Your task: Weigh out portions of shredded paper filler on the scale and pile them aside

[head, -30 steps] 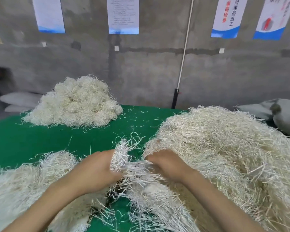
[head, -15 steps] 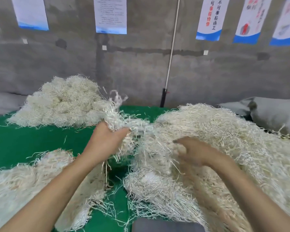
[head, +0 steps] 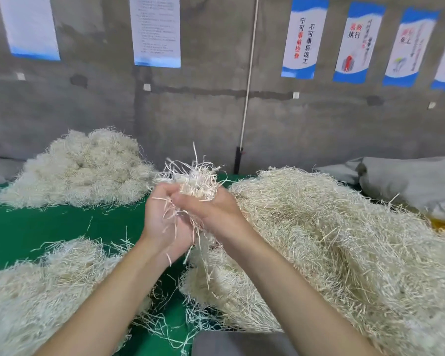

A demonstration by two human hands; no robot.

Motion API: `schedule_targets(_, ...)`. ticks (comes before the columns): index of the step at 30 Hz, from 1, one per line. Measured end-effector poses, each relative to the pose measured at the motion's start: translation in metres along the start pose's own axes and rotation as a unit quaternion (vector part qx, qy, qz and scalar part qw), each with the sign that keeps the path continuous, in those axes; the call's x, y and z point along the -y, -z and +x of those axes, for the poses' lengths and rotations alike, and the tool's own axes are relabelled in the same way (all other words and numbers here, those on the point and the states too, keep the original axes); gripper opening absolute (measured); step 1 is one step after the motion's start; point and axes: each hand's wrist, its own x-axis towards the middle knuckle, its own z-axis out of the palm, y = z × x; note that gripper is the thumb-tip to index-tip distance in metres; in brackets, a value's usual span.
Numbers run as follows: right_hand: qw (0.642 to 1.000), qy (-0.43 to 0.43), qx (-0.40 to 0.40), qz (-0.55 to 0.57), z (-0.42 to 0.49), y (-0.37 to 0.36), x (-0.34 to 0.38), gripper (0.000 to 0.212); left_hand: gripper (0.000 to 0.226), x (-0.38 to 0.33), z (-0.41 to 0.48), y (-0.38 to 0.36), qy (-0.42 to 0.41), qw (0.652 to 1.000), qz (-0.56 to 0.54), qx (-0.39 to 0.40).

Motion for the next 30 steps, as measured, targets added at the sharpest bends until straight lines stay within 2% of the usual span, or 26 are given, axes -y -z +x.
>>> schedule_targets(2,0.999,-0.005,-0.013,-0.037,-0.001,0.005,-0.004,0.051,0.059,-0.008,-0.005,0.003,0.058,0.995,-0.069,0.044)
schedule_targets(3,0.999,-0.001,-0.009,-0.053,-0.006,0.008,-0.005,0.038,0.063,-0.01,-0.009,0.005,0.078,0.993,-0.041,0.075)
schedule_targets(4,0.997,-0.003,-0.01,-0.072,-0.01,0.014,-0.011,0.027,0.058,-0.011,-0.014,0.008,0.097,0.99,0.014,0.101)
schedule_targets(5,0.995,-0.019,-0.023,-0.098,-0.016,0.019,-0.015,0.025,0.047,-0.011,-0.019,0.009,0.107,0.984,0.093,0.106)
schedule_targets(7,0.988,-0.074,-0.066,-0.121,-0.026,0.027,-0.024,0.057,0.026,-0.009,-0.022,0.013,0.106,0.967,0.222,0.065)
schedule_targets(9,0.986,-0.089,-0.107,-0.091,-0.031,0.035,-0.029,0.078,0.025,-0.002,-0.025,0.02,0.055,0.957,0.284,-0.001)
schedule_targets(13,0.983,-0.081,-0.163,0.038,-0.033,0.055,-0.021,0.08,0.037,0.007,-0.041,0.032,-0.053,0.963,0.233,-0.122)
schedule_targets(16,0.974,-0.085,-0.16,0.135,-0.035,0.065,-0.01,0.066,0.081,0.033,-0.064,0.031,0.017,0.961,0.25,-0.115)
schedule_targets(17,0.973,-0.085,-0.157,0.147,-0.038,0.064,-0.008,0.061,0.086,0.046,-0.074,0.026,0.048,0.958,0.261,-0.107)
schedule_targets(20,0.967,-0.079,-0.15,0.188,-0.055,0.052,-0.005,0.063,0.067,0.083,-0.093,0.008,0.102,0.976,0.187,-0.035)
schedule_targets(21,0.968,-0.079,-0.151,0.183,-0.063,0.048,-0.005,0.064,0.069,0.091,-0.095,0.003,0.121,0.982,0.146,-0.011)
schedule_targets(23,0.984,-0.084,-0.138,0.073,-0.081,0.044,-0.007,0.058,0.075,0.095,-0.097,-0.008,0.124,0.989,0.076,0.034)
schedule_targets(24,0.988,-0.091,-0.126,-0.009,-0.09,0.045,-0.011,0.056,0.073,0.092,-0.096,-0.014,0.106,0.99,0.078,0.053)
schedule_targets(26,0.982,-0.095,-0.109,-0.123,-0.108,0.047,-0.021,0.061,0.061,0.086,-0.097,-0.027,0.073,0.989,0.121,0.036)
schedule_targets(28,0.975,-0.08,-0.095,-0.183,-0.123,0.053,-0.03,0.067,0.081,0.085,-0.095,-0.033,0.059,0.973,0.224,-0.02)
schedule_targets(30,0.966,-0.041,-0.067,-0.248,-0.135,0.06,-0.031,0.051,0.102,0.095,-0.096,-0.03,0.048,0.927,0.365,-0.075)
